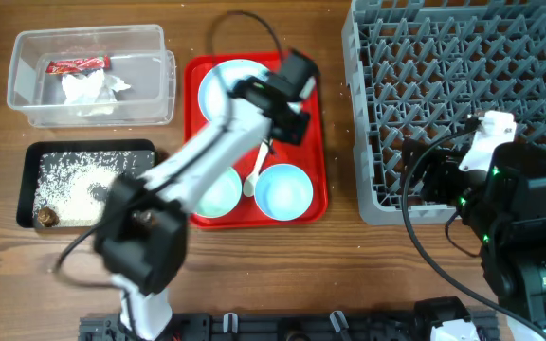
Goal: Sort waste into correct bins and load items into the dishwasher rack
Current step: 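Grasp the yellow cup with the left gripper and lift it, then hand the yellow cup from the left gripper to the right gripper, then carry the yellow cup with the right gripper and lower it into the rack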
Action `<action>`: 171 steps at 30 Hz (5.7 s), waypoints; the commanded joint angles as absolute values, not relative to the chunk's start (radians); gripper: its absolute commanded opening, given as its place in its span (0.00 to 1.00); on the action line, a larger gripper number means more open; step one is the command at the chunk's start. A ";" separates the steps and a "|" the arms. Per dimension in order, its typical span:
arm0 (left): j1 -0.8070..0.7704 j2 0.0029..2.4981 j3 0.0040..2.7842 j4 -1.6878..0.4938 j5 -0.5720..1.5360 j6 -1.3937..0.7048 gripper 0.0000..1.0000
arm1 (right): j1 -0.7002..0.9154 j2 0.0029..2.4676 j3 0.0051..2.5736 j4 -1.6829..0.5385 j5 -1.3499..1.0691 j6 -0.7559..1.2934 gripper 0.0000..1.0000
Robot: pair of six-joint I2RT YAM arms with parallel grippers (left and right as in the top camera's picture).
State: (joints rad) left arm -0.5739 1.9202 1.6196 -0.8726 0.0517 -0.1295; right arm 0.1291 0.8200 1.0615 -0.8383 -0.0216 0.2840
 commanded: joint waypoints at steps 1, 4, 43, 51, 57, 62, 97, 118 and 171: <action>-0.424 1.736 1.661 -0.876 0.424 -0.183 0.04 | 0.131 0.843 1.078 -0.787 -0.088 0.288 1.00; -0.278 1.674 1.661 -0.881 0.736 -0.192 0.04 | 0.131 0.879 1.078 -0.730 -0.170 0.287 1.00; -0.223 1.668 1.661 -0.985 1.522 -0.060 0.04 | 0.206 1.310 1.078 0.052 -1.172 0.273 0.92; -0.223 1.668 1.661 -0.985 1.575 -0.061 0.04 | 0.218 1.319 1.078 0.060 -1.172 0.268 0.86; -0.229 1.668 1.661 -0.985 1.576 -0.060 0.04 | 0.252 1.319 1.078 0.090 -1.172 0.263 0.80; -0.234 1.668 1.661 -0.985 1.575 -0.060 0.04 | 0.252 1.319 1.078 0.093 -1.172 0.264 0.68; -0.231 1.668 1.661 -1.010 0.805 -0.060 0.32 | -0.299 1.225 1.078 -0.239 -1.209 0.260 0.48; -0.231 1.668 1.660 -1.053 0.406 -0.060 0.39 | -0.299 1.032 1.203 -1.136 -0.097 0.188 0.47; -0.231 1.668 1.655 -1.071 0.354 -0.060 0.50 | -0.199 1.416 1.167 -1.088 -0.105 0.208 0.77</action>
State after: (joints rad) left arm -0.2291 1.6661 1.6562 -1.0706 0.3634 -0.0647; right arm -0.2016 1.4139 1.1690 -1.0874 -0.0784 0.2298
